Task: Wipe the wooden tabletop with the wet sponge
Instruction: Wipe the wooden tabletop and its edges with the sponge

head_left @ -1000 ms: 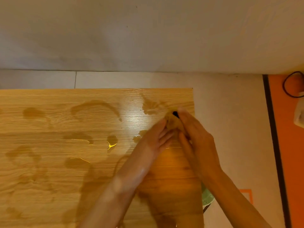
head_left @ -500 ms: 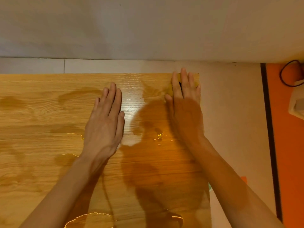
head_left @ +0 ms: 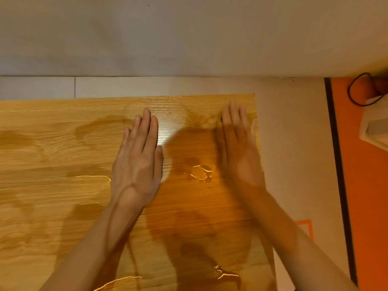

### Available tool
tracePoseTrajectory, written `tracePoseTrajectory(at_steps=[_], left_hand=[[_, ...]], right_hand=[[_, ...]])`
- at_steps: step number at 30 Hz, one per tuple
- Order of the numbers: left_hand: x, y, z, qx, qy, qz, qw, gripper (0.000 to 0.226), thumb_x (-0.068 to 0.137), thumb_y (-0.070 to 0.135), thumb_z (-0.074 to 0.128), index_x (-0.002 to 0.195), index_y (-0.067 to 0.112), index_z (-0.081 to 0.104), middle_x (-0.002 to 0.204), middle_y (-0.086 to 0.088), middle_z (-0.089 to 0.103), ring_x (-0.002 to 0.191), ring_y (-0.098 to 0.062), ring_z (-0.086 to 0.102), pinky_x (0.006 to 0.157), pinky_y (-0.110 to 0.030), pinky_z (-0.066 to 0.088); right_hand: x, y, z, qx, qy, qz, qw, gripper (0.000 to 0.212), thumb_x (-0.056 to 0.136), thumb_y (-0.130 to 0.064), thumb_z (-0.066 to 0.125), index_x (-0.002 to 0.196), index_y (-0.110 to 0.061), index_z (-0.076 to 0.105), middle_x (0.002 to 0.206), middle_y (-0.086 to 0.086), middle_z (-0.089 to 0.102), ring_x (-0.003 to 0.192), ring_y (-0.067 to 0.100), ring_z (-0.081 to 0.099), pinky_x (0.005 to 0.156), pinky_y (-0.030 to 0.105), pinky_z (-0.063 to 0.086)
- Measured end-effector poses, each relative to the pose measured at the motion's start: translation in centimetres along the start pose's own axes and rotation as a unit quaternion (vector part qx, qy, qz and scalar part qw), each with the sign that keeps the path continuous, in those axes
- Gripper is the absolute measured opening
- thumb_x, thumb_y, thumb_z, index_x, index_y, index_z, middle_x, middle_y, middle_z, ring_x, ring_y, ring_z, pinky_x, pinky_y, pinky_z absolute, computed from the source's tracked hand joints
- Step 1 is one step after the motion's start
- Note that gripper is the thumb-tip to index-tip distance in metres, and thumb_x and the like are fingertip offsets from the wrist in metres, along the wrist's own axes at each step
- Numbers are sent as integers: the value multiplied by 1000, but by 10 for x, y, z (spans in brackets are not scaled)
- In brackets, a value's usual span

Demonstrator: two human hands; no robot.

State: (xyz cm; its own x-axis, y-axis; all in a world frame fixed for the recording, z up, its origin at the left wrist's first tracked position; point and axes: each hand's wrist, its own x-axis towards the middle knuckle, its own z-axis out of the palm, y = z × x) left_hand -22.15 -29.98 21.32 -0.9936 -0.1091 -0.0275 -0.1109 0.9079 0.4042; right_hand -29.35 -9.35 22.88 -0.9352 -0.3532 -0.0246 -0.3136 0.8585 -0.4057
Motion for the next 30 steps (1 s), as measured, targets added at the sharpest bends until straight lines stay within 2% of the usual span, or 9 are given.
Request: tracePoseTrajectory(at_steps=[3, 8, 10, 13, 17, 20, 24, 26, 30], left_hand=[[-1, 2, 1, -1, 2, -2, 1000, 57, 107, 24, 28, 159, 6, 17, 169, -7, 7, 157, -21, 2, 127, -30, -4], [1, 3, -2, 5, 9, -2, 1000, 56, 107, 23, 29, 159, 5, 19, 168, -8, 10, 157, -21, 5, 127, -29, -3], [-1, 4, -3, 2, 8, -3, 1000, 55, 108, 21, 31, 159, 5, 19, 168, -9, 10, 157, -22, 5, 127, -29, -2], [-1, 6, -7, -31, 0, 0, 1000, 55, 108, 20, 35, 158, 4, 19, 168, -9, 10, 157, -23, 4, 127, -30, -3], [-11, -11, -22, -33, 6, -16, 999, 58, 108, 30, 25, 160, 9, 11, 169, -5, 2, 157, -20, -3, 125, -26, -10], [-26, -32, -29, 0, -9, -51, 999, 60, 107, 32, 21, 160, 9, 9, 170, -6, 0, 157, -18, -5, 126, -29, -9], [-29, -35, -26, 19, -3, -54, 998, 60, 106, 28, 22, 160, 6, 11, 169, -9, 3, 157, -21, -1, 126, -29, -7], [-29, -33, -24, 24, 6, -52, 998, 60, 105, 27, 23, 160, 5, 12, 169, -9, 4, 157, -21, 0, 126, -28, -6], [-29, -32, -27, 16, 14, -48, 999, 58, 106, 26, 24, 159, 3, 15, 169, -11, 8, 157, -22, 3, 127, -31, -3]], right_hand=[[-44, 4, -6, 4, -24, -49, 999, 52, 103, -22, 38, 150, -11, 20, 159, 11, 17, 148, 32, 7, 120, 54, 11], [62, 5, -9, -3, 29, 87, 996, 48, 103, -29, 36, 147, -8, 33, 161, 16, 11, 149, 35, 2, 121, 50, 4], [60, 8, -7, 16, 38, 84, 996, 47, 102, -28, 40, 144, -7, 37, 160, 13, 15, 149, 32, 5, 121, 45, 2], [39, 16, -9, 32, 38, 44, 998, 49, 102, -23, 41, 148, -10, 29, 160, 7, 18, 150, 25, 6, 122, 38, 1], [44, 10, -12, 46, 42, 69, 996, 58, 103, -27, 37, 154, -14, 14, 162, 1, 12, 150, 16, 1, 122, 31, -2], [46, 0, -8, 66, 65, 99, 991, 59, 102, -34, 43, 151, -8, 22, 162, 9, 11, 150, 22, 0, 123, 35, -1], [59, -27, 2, 76, 121, 180, 973, 49, 103, -24, 38, 147, -6, 27, 156, 12, 29, 150, 26, 9, 123, 42, 5], [59, -59, 19, 16, 105, 142, 984, 48, 103, -22, 33, 148, -8, 26, 157, 12, 27, 149, 25, 12, 122, 42, 8], [45, -117, 55, -14, 30, -95, 995, 51, 101, -20, 27, 150, -8, 26, 157, 9, 27, 149, 26, 14, 122, 46, 12]])
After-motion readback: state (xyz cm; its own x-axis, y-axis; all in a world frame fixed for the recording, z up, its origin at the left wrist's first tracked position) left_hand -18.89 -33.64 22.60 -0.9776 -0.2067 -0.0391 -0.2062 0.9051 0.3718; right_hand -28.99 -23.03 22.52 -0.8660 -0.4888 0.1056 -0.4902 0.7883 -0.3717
